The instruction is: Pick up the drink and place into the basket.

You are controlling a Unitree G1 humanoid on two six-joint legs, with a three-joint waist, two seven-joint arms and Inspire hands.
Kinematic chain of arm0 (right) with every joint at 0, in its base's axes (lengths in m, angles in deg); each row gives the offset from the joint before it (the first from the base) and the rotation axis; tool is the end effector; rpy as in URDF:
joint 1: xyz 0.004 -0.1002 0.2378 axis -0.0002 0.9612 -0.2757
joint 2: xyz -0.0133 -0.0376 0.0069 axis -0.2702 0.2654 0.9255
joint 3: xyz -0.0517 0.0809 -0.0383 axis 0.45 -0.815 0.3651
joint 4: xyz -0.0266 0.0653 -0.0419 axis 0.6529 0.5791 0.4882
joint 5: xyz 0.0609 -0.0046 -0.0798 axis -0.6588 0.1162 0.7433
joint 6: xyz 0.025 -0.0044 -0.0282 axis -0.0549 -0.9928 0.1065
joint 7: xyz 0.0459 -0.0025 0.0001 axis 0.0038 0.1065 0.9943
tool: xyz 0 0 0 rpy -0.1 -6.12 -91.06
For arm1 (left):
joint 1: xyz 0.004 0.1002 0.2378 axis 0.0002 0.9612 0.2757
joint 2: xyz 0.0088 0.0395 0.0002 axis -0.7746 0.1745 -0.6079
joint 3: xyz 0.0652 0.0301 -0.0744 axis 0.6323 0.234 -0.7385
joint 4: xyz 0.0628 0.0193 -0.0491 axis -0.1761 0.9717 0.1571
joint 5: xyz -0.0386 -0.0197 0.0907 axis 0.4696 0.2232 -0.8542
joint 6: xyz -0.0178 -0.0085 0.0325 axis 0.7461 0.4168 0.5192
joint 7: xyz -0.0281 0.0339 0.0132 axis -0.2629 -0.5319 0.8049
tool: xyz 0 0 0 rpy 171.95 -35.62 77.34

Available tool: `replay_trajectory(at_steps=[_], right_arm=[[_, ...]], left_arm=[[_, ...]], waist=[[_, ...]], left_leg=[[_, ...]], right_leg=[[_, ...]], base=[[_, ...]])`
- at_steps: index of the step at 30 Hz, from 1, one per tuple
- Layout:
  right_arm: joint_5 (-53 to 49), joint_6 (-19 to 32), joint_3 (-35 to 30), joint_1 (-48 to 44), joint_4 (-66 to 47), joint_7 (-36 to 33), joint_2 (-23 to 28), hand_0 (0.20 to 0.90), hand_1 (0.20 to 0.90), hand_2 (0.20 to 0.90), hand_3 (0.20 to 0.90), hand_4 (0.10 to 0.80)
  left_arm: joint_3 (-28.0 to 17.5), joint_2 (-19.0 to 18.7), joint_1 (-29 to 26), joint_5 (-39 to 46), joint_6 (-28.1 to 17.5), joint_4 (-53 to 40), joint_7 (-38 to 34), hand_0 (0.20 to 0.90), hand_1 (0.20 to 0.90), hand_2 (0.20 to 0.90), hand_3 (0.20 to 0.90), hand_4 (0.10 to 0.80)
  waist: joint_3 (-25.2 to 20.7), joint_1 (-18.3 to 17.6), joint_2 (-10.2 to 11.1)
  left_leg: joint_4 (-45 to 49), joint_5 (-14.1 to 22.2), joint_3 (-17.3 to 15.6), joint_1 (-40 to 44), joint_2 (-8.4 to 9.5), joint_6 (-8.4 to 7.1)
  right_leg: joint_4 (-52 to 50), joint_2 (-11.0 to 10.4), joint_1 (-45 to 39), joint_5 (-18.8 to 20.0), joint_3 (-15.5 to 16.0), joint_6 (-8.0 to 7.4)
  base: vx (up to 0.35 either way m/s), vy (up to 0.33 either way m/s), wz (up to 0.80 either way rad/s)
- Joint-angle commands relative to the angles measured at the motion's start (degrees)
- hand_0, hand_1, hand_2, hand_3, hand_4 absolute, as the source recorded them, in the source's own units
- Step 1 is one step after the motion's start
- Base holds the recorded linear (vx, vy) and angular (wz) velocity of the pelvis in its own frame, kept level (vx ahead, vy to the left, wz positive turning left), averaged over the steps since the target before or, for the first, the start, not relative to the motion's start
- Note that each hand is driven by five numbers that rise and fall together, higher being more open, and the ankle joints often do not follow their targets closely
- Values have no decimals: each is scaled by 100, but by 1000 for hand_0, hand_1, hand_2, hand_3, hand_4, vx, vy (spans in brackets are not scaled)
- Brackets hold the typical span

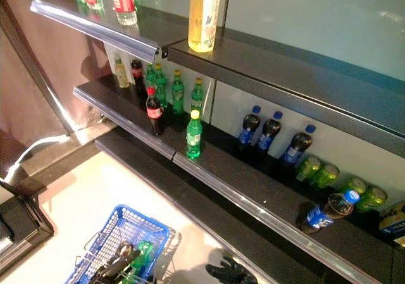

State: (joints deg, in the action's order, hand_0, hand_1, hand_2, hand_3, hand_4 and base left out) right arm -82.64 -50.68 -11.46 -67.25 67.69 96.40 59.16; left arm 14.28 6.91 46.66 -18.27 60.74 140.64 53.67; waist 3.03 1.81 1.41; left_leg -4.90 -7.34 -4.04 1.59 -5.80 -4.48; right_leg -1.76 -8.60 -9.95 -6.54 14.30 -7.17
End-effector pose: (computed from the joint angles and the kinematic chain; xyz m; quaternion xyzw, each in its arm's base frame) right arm 0.0515 -0.2064 -0.1177 0.0886 0.5679 -0.0271 0.8179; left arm 0.0528 0.2148 -0.1157 -0.2749 0.4349 0.2729 0.8129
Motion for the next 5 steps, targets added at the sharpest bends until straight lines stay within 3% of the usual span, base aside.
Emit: replay_trajectory(at_steps=[1,5], right_arm=[[379,177,-326,-172,414,-267,-149,900,900,900,900,800],[669,173,-357,-171,675,-243,-201,900,900,900,900,800]], left_arm=[[-4,73,-416,-431,-487,8,428,300,300,300,200,100],[-189,141,-460,-212,-482,225,379,300,300,300,200,100]], waist=[[188,189,-25],[161,168,-29]], left_leg=[[-10,292,-347,198,-119,-116],[-10,334,-378,212,-115,-120]], right_leg=[[249,-105,206,676,34,125],[321,-114,189,702,2,104]], base=[[0,0,0],[2,3,-5]])
